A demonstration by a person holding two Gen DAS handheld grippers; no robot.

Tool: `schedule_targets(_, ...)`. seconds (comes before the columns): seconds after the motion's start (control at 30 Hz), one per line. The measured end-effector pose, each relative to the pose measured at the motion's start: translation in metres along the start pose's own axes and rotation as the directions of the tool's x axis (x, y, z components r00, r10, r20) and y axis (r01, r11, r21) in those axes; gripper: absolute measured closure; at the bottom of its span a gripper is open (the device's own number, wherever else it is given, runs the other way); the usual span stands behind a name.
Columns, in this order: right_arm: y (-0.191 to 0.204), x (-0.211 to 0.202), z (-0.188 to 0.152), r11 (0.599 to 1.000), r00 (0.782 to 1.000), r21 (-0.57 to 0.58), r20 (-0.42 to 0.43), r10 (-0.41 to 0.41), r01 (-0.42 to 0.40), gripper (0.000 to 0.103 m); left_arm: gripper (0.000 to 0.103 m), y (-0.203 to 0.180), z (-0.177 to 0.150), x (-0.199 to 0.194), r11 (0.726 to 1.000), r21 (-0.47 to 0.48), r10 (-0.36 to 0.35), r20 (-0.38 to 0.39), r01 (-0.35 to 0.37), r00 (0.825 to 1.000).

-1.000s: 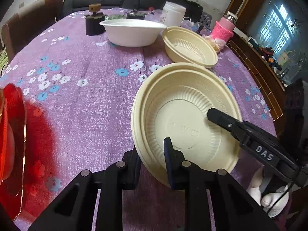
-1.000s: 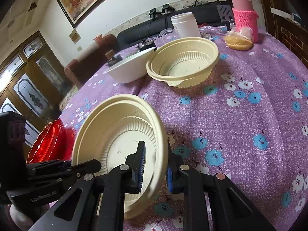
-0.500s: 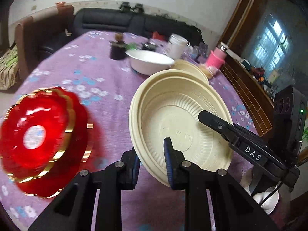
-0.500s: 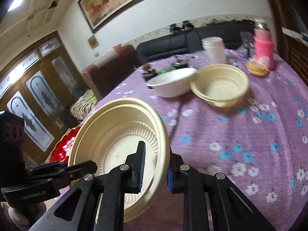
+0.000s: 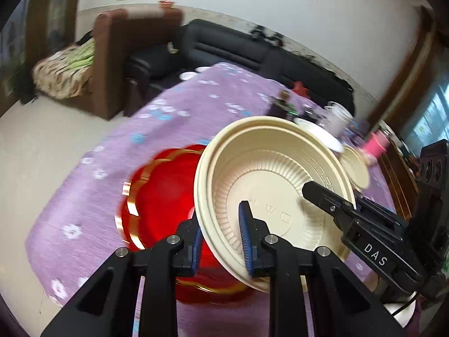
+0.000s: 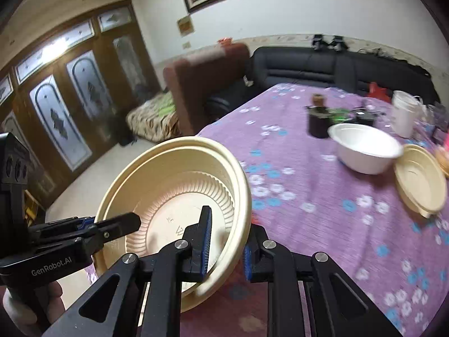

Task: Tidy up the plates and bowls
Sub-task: 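Lower the beige bowl onto the red plate stack and open the left tool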

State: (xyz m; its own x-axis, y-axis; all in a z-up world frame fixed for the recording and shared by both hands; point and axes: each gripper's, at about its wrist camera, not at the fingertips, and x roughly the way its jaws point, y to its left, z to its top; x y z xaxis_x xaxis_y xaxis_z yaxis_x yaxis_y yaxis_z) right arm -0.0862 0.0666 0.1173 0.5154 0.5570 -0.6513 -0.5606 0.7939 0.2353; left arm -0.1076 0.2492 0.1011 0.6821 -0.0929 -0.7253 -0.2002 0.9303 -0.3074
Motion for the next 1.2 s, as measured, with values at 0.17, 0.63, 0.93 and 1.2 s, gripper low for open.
schedule_targets(0.17,0.009,0.042,0.008,1.000,0.997,0.025,-0.070,0.016,-0.014,0.082,0.081,0.031,0.005,0.018,0.998,-0.043,0.033,-0.047,-0.035,0.998)
schedule_targets(0.63,0.023,0.061,-0.002,0.999,0.997,-0.017,-0.068,-0.037,0.036,0.072,0.046,0.034,0.003,0.013,0.999,-0.038,0.038,0.004,-0.038,0.999)
schedule_targets(0.93,0.020,0.033,0.004,0.997,0.997,-0.021,0.027,-0.070,0.070,0.037,0.034,0.018,-0.004,-0.019,0.998,-0.028,0.055,0.118,-0.053,0.991)
schedule_targets(1.2,0.000,0.003,-0.005,0.996,0.994,0.083,0.099,-0.051,0.042,0.037,0.033,0.004,-0.013,-0.049,0.997,-0.013,0.078,0.162,-0.077,0.984)
